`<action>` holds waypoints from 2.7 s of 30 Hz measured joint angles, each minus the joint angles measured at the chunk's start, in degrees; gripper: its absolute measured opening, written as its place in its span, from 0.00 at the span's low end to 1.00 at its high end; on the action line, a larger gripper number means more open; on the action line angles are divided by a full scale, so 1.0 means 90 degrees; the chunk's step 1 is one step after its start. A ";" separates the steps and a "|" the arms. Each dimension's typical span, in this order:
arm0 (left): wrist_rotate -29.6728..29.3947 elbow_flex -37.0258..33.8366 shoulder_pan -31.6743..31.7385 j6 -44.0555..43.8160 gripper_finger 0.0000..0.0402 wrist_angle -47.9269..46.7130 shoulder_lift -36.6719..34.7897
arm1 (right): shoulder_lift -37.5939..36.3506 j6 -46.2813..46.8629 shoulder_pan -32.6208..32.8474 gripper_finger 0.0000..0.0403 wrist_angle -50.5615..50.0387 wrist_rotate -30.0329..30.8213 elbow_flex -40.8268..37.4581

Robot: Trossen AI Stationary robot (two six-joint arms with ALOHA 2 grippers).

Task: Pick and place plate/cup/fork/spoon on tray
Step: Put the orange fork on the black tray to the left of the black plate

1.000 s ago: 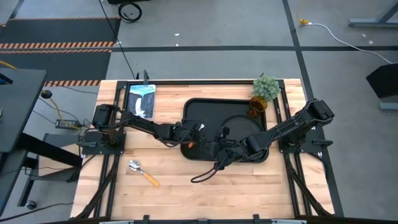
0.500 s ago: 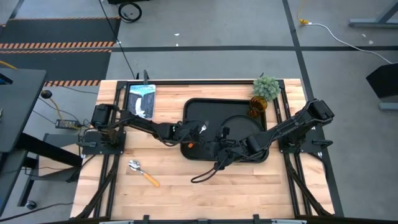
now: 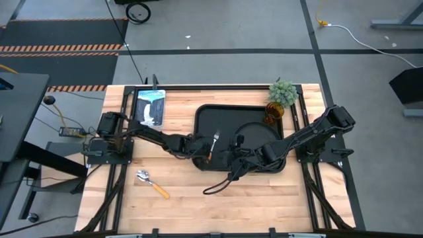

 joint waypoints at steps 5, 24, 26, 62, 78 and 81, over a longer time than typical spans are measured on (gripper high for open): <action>-0.0003 0.0000 -0.0193 0.0003 0.08 0.0176 0.0000 | 0.0000 -0.0011 0.0000 0.31 0.0000 -0.0007 0.0000; -0.0362 0.0000 -0.0232 0.0917 0.08 0.0665 0.0002 | 0.0000 -0.0062 0.0028 0.31 0.0046 -0.0049 0.0000; -0.0375 -0.0001 -0.0222 0.1065 0.08 0.0716 0.0002 | 0.0000 -0.0131 0.0029 0.31 0.0138 -0.0051 0.0000; 0.0475 0.1464 0.0524 0.8165 0.19 -0.0368 0.0010 | -0.0631 0.1318 0.1323 0.31 0.0292 0.0500 0.0036; 0.0898 0.2987 0.0687 0.9375 0.11 -0.1488 0.1304 | -0.0835 0.1287 0.2555 0.31 0.1483 0.2566 0.0041; 0.0672 0.3746 0.0689 0.9364 0.10 -0.2665 0.1714 | -0.0833 0.1534 0.2592 0.31 0.1530 0.2523 0.0041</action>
